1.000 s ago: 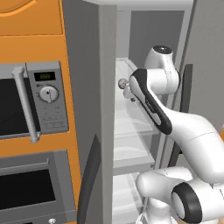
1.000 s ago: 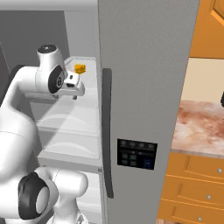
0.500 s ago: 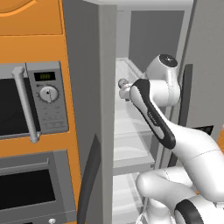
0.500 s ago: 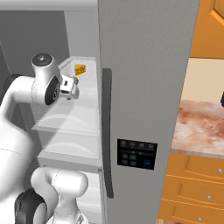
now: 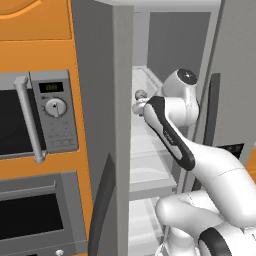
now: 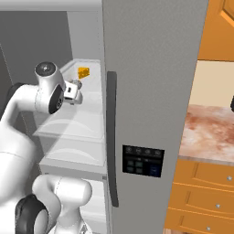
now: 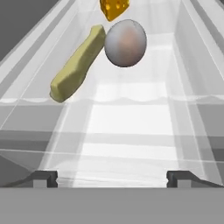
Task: Pick the egg and butter from the fridge and place them by the bowl for mixing.
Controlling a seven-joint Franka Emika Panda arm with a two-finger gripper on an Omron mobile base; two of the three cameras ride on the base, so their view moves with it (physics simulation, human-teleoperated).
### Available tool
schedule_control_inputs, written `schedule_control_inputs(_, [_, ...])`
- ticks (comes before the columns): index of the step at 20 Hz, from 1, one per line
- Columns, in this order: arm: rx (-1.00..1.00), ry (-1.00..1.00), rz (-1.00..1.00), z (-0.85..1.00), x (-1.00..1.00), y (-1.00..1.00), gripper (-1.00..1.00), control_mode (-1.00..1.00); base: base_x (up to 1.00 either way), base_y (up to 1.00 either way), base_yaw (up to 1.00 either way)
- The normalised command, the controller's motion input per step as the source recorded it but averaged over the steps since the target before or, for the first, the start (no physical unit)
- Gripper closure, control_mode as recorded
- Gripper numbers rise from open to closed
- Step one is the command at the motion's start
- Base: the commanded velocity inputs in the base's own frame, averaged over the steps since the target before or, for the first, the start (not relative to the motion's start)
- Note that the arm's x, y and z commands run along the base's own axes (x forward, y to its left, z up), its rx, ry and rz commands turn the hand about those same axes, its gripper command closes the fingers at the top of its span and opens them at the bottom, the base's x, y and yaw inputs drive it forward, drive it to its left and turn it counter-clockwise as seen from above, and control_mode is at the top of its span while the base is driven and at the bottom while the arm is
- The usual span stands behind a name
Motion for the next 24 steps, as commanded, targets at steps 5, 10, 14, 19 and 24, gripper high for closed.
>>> schedule_control_inputs(5, [0.0, 0.0, -0.01, 0.08, 0.76, 0.33, -1.0, -1.0, 0.0, 0.0, 0.0])
schedule_control_inputs(10, [0.0, 0.05, -0.02, 0.43, 0.63, 0.15, -1.0, -1.0, 0.0, 0.0, 0.0])
schedule_control_inputs(14, [0.0, 0.1, -0.04, 0.21, 0.69, 0.16, -1.0, -1.0, 0.0, 0.0, 0.0])
schedule_control_inputs(19, [0.0, 0.09, -0.03, 0.0, 0.53, 0.06, -1.0, -1.0, 0.0, 0.0, 0.0])
schedule_control_inputs(24, [0.0, 0.08, -0.01, -0.04, 0.31, 0.06, -1.0, -1.0, 0.0, 0.0, 0.0])
